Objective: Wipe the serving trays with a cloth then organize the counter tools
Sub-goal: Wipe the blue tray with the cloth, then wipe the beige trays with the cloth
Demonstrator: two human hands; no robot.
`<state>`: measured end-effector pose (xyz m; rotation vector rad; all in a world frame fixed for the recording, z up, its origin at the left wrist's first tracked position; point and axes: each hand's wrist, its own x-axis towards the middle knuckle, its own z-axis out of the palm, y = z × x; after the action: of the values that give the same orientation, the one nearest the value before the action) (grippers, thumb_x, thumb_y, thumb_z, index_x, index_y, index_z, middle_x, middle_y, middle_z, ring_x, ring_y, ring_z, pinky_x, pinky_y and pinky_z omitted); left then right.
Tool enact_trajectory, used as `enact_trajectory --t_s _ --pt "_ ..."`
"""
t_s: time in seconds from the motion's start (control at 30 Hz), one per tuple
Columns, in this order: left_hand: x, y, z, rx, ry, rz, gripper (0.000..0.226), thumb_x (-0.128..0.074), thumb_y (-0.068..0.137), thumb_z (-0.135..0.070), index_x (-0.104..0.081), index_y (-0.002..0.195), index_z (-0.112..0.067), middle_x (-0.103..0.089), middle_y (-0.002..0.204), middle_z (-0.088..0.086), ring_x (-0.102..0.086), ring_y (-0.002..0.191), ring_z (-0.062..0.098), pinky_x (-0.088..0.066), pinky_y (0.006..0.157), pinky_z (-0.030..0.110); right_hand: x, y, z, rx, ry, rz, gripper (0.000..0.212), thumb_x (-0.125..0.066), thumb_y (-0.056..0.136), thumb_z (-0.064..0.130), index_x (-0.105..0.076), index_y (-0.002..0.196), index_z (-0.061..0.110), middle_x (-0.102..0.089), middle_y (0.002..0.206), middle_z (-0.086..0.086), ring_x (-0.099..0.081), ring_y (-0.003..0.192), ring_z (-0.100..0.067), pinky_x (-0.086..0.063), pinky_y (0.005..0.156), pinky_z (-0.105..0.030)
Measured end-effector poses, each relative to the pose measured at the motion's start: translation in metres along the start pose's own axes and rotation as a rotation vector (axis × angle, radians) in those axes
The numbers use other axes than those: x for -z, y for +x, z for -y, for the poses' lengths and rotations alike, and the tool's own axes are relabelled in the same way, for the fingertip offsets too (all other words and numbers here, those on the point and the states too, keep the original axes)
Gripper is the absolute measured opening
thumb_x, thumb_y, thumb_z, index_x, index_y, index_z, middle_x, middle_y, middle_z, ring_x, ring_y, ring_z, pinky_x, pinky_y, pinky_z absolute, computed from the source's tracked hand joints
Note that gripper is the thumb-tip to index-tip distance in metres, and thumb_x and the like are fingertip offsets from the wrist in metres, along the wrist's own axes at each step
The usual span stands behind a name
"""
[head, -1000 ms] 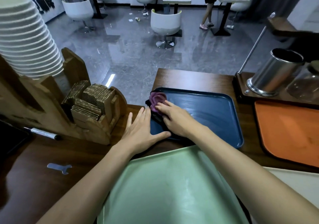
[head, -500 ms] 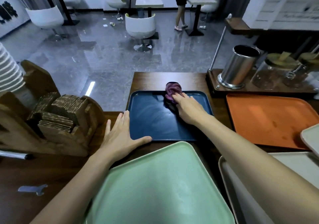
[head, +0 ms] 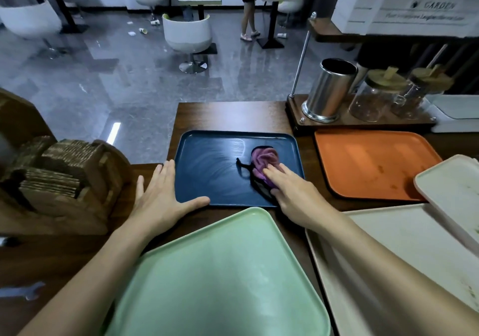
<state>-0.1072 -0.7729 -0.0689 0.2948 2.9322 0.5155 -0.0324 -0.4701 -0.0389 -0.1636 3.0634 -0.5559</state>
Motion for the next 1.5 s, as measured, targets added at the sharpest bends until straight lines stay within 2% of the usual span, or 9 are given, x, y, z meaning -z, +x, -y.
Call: enact_trajectory --t_s 0.2,0.33,0.53,0.73,0.87,0.93,1.1,1.33,1.5 --pt "-0.002 0.003 0.003 -0.007 0.016 -0.008 0.146 -0.027 0.051 -0.111 0.002 0.163 -0.023 -0.005 0.172 -0.004 0.000 0.158 0.014 0.005 0.126 0.055 -0.014 0.014 0.036 0.006 0.113 0.050 0.052 -0.060 0.098 0.027 -0.047 0.147 0.032 -0.038 0.159 0.007 -0.039 0.142 -0.019 -0.037 0.103 -0.035" --pt "-0.001 0.003 0.004 -0.011 0.009 -0.003 0.145 -0.026 0.050 -0.111 0.001 0.163 -0.024 -0.007 0.172 -0.004 -0.001 0.158 0.014 0.004 0.126 0.054 -0.023 0.035 0.050 0.011 0.075 -0.024 0.042 -0.067 0.089 0.036 -0.058 0.130 0.034 -0.061 0.129 -0.001 -0.058 0.117 -0.030 -0.050 0.092 -0.042" --pt "-0.001 0.004 0.004 0.005 0.039 -0.022 0.140 -0.031 0.055 -0.109 -0.007 0.163 -0.023 -0.020 0.169 0.000 -0.015 0.156 0.020 -0.006 0.126 0.058 -0.022 0.046 0.050 0.099 -0.048 -0.066 0.031 -0.052 0.091 0.012 -0.063 0.118 0.022 -0.068 0.109 -0.003 -0.049 0.098 -0.034 -0.047 0.080 -0.041" --pt "0.004 -0.010 -0.005 0.075 0.185 -0.028 0.132 -0.026 0.066 -0.103 -0.004 0.164 -0.018 -0.004 0.172 0.001 -0.003 0.158 0.023 -0.010 0.125 0.058 0.041 -0.008 0.015 0.089 0.272 -0.334 0.041 -0.063 0.085 0.015 -0.069 0.124 0.026 -0.074 0.113 -0.003 -0.062 0.099 -0.032 -0.048 0.084 -0.036" --pt "0.005 -0.042 -0.044 0.036 0.215 -0.140 0.110 -0.031 0.079 -0.086 -0.013 0.164 -0.020 -0.003 0.172 0.002 0.003 0.158 0.022 -0.007 0.125 0.056 0.077 -0.088 -0.040 0.014 0.405 -0.315 0.037 -0.062 0.086 0.022 -0.067 0.119 0.036 -0.074 0.098 0.004 -0.066 0.088 -0.019 -0.052 0.081 -0.038" --pt "0.000 -0.066 -0.076 -0.023 0.184 -0.148 0.099 -0.035 0.084 -0.084 -0.022 0.163 -0.025 -0.007 0.171 0.001 0.003 0.158 0.022 -0.003 0.125 0.054 0.084 -0.130 -0.071 -0.010 0.431 -0.298 0.035 -0.065 0.088 0.018 -0.068 0.119 0.034 -0.073 0.102 0.012 -0.067 0.093 -0.012 -0.052 0.086 -0.038" --pt "-0.040 -0.146 -0.172 -0.155 0.078 -0.169 0.095 -0.023 0.081 -0.082 -0.045 0.154 -0.025 -0.031 0.165 -0.002 -0.012 0.158 0.026 -0.007 0.124 0.054 0.085 -0.197 -0.130 0.013 0.426 -0.276 0.043 -0.069 0.091 0.016 -0.066 0.131 0.034 -0.070 0.117 0.021 -0.062 0.106 0.004 -0.044 0.089 -0.013" --pt "-0.108 -0.255 -0.254 -0.031 0.170 -0.109 0.092 -0.013 0.086 -0.078 -0.034 0.159 -0.026 -0.024 0.168 -0.007 -0.002 0.159 0.025 0.002 0.124 0.052 0.032 -0.243 -0.156 0.345 0.121 -0.111 0.045 -0.064 0.086 0.022 -0.067 0.131 0.022 -0.068 0.126 0.005 -0.060 0.109 -0.027 -0.039 0.098 -0.023" --pt "-0.123 -0.285 -0.272 0.096 0.238 -0.072 0.108 -0.010 0.079 -0.089 -0.017 0.164 -0.022 -0.005 0.171 -0.006 0.015 0.157 0.025 0.008 0.125 0.057 0.028 -0.247 -0.160 0.413 0.043 -0.059 0.045 -0.052 0.098 0.038 -0.063 0.135 0.015 -0.060 0.142 -0.001 -0.046 0.139 -0.028 -0.035 0.115 -0.037"
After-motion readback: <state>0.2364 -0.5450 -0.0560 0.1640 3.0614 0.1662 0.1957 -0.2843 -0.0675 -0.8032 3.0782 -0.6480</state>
